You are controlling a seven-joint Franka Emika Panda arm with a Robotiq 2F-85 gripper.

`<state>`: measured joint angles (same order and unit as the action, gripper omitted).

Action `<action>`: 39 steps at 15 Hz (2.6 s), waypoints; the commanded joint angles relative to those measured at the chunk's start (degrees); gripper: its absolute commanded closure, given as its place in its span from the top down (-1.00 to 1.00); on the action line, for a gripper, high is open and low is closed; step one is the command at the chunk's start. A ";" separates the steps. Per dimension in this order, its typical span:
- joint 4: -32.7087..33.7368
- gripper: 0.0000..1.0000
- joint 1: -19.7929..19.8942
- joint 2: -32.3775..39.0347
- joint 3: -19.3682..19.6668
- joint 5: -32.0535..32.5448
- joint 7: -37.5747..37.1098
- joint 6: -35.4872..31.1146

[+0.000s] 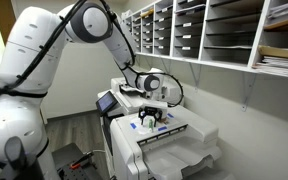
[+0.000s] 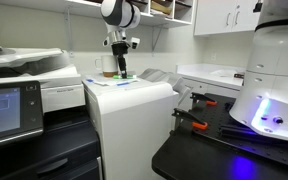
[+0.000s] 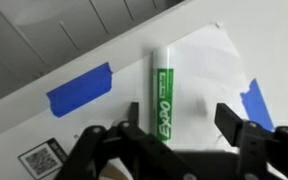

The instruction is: Put the marker inside the mug cup

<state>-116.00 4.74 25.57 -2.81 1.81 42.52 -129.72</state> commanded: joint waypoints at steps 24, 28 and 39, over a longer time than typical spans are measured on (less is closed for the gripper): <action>-13.93 -0.90 2.48 -20.39 -6.93 -13.69 20.41 -8.54; -13.13 -0.90 1.11 -26.04 -2.49 -28.26 41.46 -0.46; -8.54 -0.90 -0.71 -24.90 3.59 -43.84 52.08 6.63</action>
<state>-127.95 4.58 -1.24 -1.76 -33.00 87.37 -126.29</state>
